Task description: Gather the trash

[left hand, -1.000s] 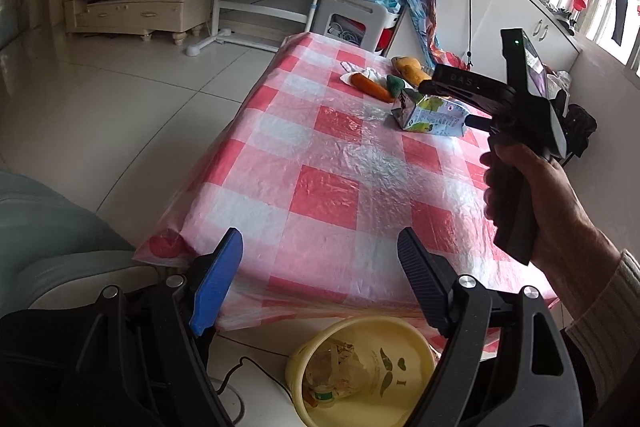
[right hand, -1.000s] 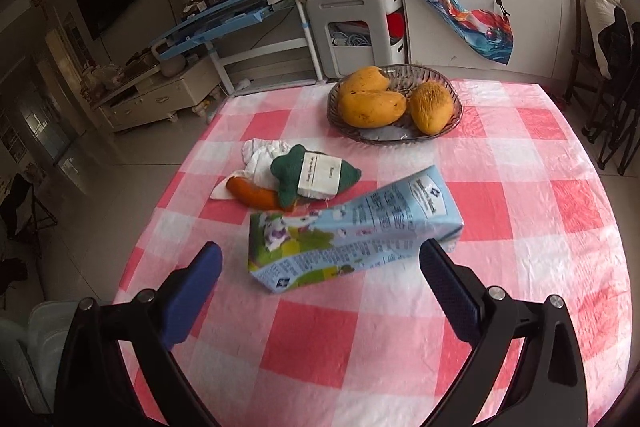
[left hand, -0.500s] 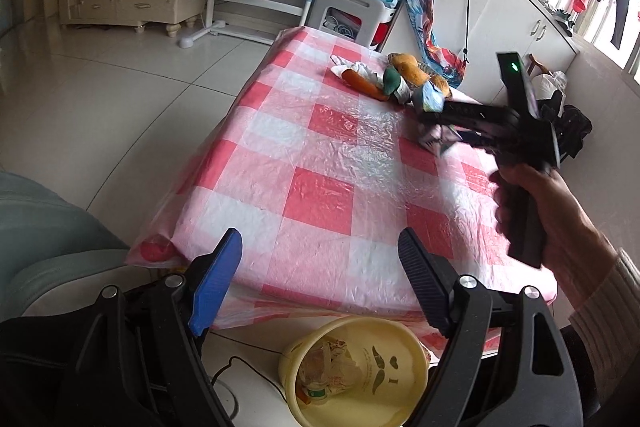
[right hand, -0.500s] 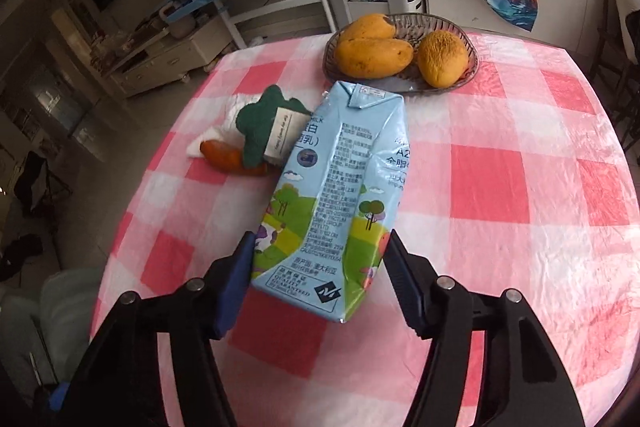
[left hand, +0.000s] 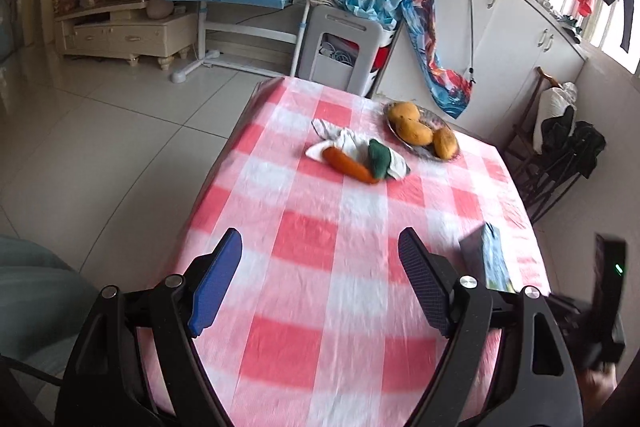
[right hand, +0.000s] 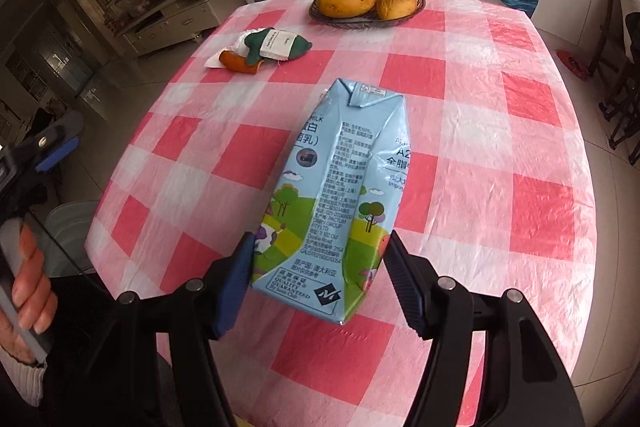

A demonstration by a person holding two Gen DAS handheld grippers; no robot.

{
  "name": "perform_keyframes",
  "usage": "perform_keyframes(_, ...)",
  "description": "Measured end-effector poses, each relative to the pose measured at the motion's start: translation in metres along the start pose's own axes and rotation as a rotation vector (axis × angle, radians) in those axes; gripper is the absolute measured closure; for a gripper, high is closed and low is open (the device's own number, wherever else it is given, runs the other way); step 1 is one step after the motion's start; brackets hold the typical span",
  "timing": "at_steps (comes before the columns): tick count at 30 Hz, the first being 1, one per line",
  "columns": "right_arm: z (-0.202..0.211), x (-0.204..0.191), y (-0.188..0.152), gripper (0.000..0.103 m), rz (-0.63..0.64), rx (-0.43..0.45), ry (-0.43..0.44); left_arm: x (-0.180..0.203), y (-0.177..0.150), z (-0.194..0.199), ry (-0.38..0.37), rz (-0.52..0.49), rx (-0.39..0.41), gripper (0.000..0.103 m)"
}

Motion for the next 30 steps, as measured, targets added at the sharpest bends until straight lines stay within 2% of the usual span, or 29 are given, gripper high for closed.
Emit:
perform_keyframes(4,0.005,0.007,0.002,0.032,0.001,0.023,-0.001,0.011,0.001,-0.014,0.041,-0.042,0.015,0.026)
perform_keyframes(7,0.011,0.012,0.007,0.03,-0.021,0.055,0.013,0.017,-0.003,-0.026,0.06,-0.066,0.003,0.026)
perform_keyframes(13,0.016,0.001,0.014,0.025,-0.019,0.083,0.055,0.015,0.003,-0.045,0.094,-0.076,-0.011,0.026)
perform_keyframes(16,0.015,-0.006,0.019,0.022,-0.013,0.093,0.068,0.006,0.016,-0.063,0.127,-0.037,-0.017,0.026)
perform_keyframes(21,0.012,-0.014,0.023,0.021,0.001,0.093,0.073,0.0,0.036,-0.107,0.177,0.0,-0.054,0.026)
perform_keyframes(24,0.01,-0.015,0.023,0.021,0.03,0.091,0.047,0.004,0.047,-0.131,0.219,-0.035,-0.065,0.026)
perform_keyframes(30,0.006,-0.008,0.026,0.021,0.044,0.087,0.021,0.016,0.057,-0.165,0.252,-0.089,-0.1,0.026)
Point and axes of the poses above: each gripper's, at about its wrist camera, not at the fingertips, and z roughly against the way its jaws point, x to its right, y to its top, the point moved 10 cm from there along -z, roughly the way its jaws point
